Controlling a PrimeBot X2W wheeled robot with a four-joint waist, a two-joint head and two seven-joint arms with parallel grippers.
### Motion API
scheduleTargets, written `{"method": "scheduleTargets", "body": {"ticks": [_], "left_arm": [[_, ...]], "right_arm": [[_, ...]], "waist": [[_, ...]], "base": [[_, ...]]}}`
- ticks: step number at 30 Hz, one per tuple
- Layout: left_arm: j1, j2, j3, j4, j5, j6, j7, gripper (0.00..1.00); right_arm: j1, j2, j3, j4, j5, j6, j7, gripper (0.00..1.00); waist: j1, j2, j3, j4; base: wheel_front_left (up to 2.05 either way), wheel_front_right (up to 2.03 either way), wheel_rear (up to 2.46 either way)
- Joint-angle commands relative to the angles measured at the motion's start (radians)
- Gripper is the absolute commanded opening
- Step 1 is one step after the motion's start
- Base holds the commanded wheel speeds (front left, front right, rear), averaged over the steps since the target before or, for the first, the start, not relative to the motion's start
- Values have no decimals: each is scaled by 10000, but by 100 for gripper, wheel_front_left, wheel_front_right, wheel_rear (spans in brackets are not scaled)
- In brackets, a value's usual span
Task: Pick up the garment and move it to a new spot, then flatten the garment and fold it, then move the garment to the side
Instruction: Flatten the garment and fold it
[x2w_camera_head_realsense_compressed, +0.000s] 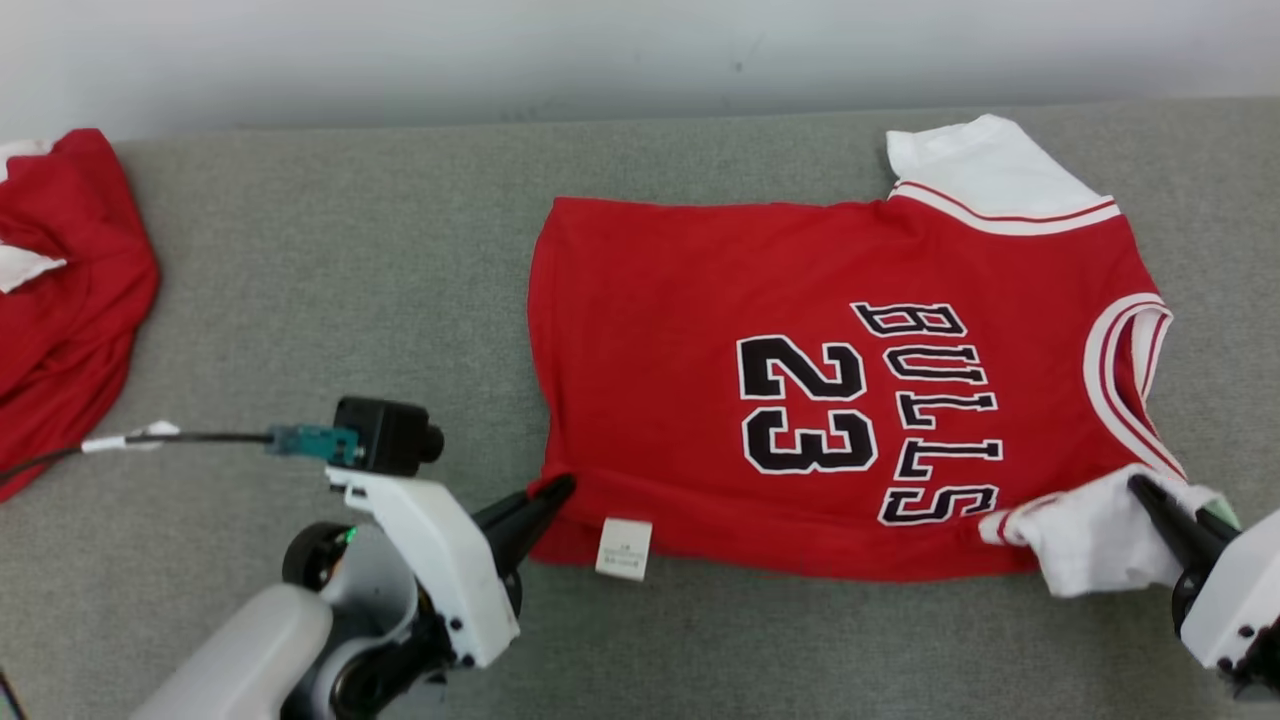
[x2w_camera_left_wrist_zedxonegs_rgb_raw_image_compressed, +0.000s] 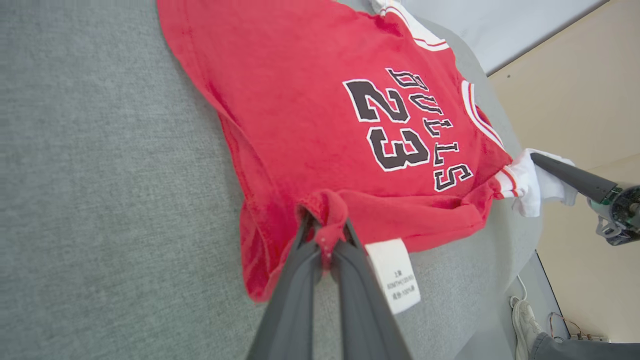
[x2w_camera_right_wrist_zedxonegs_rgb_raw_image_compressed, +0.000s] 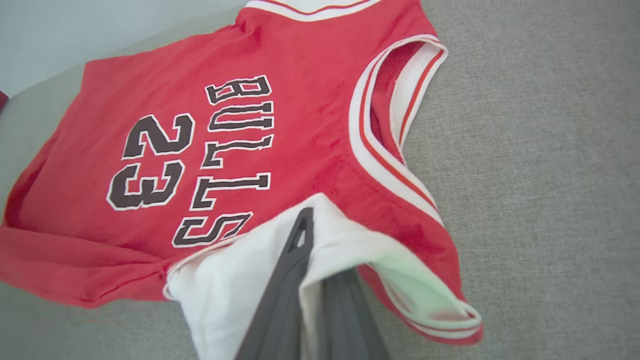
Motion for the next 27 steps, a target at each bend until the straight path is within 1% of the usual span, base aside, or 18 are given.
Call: {"method": "scheduleTargets", "body": {"ticks": [1,7,8,9,11,12,13,16,18,21,27], "left_arm": [[-376,-105,75,176,-120,88,185,0],[-1201,-545,-79,888,-81,120,525,0],[-1320,-596,-110,1029,-18,80,522,0],[-1430,-640,-116,1167,53,86,481,5],[-1562,-775,-107,1447,65,122,427,36],[-1618,-826,-117,1560,80,94,395,66],[-1658,-868,-114,1677,92,80,351,100],[-1669,-958,-80,1897,100,70,200,100],[-1479,-918,-34,1916,76,50,28,100],[-1113,-719,78,1652,203,-19,-375,100],[-37,-241,430,644,515,201,-1515,100]], "right_arm": [[-433,-117,23,129,-145,26,141,0],[-1154,-165,137,494,-485,26,229,0],[-1254,-166,160,547,-547,26,171,4],[-1344,-159,179,598,-587,26,116,22],[-1453,-130,185,699,-635,26,-48,43],[-1500,-134,199,709,-671,26,-184,100],[-1498,-110,199,765,-700,26,-268,100],[-1493,-94,147,771,-677,26,-608,100],[-1352,-113,118,683,-598,26,-822,100],[-1012,-283,113,407,-567,26,-1188,100],[4,-700,72,-169,-782,26,-1892,100]], "waist": [[-1,-1,217,108],[-1,-1,602,346],[-1,-1,662,369],[-1,-1,714,387],[-1,-1,767,416],[-1,-1,774,424],[-1,-1,767,427],[-1,-1,731,420],[-1,-1,632,382],[-1,-1,439,300],[-1,-1,-84,133]], "base": [[0,0,0],[0,0,0],[0,0,0],[0,0,0],[0,0,0],[0,0,0],[0,0,0],[0,0,0],[0,0,0],[0,0,0],[0,0,0]]}}
